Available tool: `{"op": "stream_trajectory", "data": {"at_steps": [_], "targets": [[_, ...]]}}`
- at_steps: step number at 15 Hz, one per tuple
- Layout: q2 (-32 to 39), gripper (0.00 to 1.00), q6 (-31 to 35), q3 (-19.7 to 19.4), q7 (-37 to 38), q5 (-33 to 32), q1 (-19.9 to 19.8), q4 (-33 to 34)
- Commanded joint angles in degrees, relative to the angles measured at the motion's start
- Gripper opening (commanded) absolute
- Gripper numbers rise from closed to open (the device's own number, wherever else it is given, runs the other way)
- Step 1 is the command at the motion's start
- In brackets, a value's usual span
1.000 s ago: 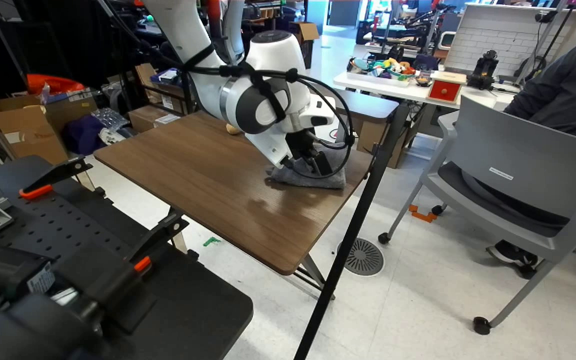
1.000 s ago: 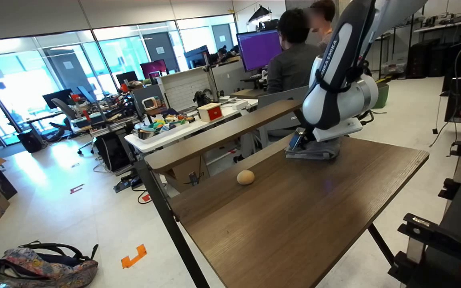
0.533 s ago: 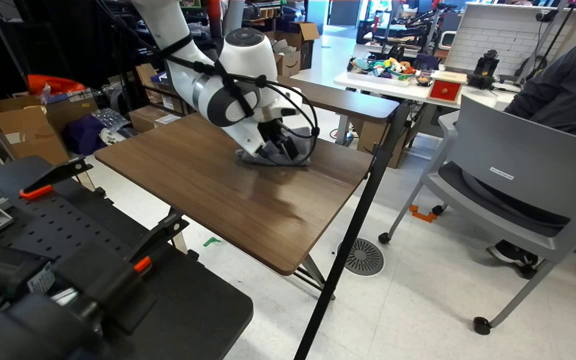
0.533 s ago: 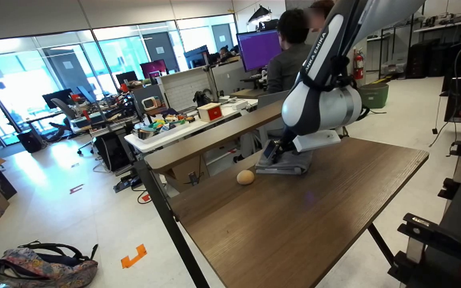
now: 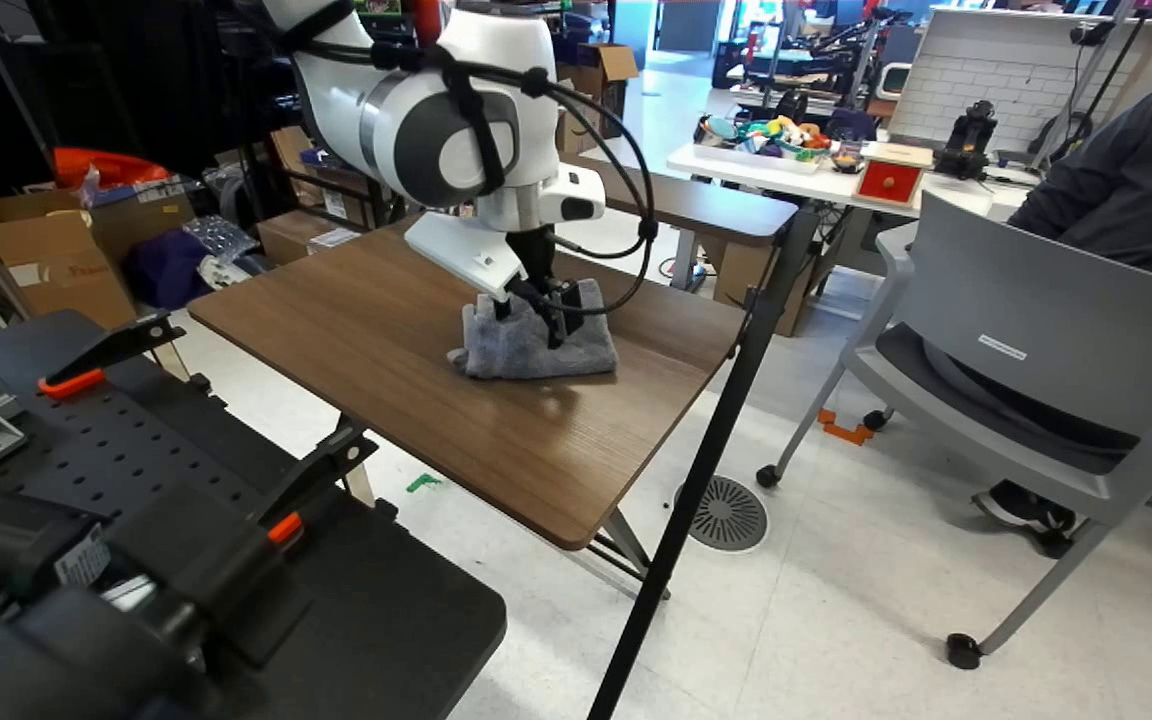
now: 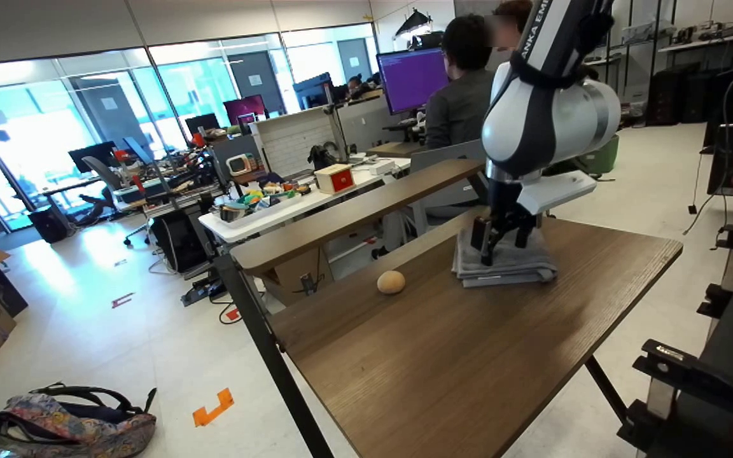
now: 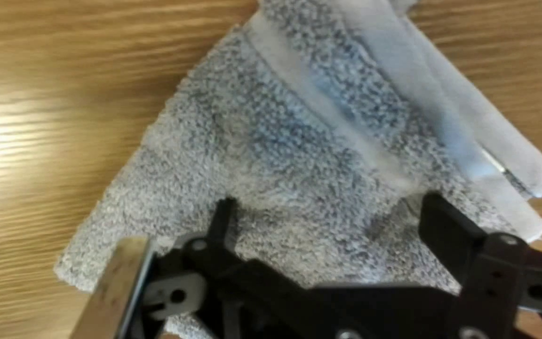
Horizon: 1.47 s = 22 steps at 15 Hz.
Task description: Move the potato to the left, use the grey towel to wipe the tabletop
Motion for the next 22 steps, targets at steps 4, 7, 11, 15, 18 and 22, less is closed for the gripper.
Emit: {"op": "stream_trajectory", "data": {"at_steps": [4, 7, 11, 15, 18, 22], "targets": [[-7.8, 1.00, -10.0, -10.3, 2.4, -6.0, 5.6, -6.9], [-8.0, 1.00, -12.7, -9.5, 1.5, -6.2, 4.5, -7.3], [-6.3, 1.00, -1.9, -5.8, 0.2, -4.1, 2.4, -5.6], [-6.1, 1.00, 6.8, -3.3, 1.1, -3.0, 1.8, -3.2], [-4.1, 1.00, 5.9, -4.9, 2.9, -3.5, 3.2, -1.2], [-4.8, 1.00, 5.2, -4.7, 2.4, -4.0, 3.0, -2.2]]}}
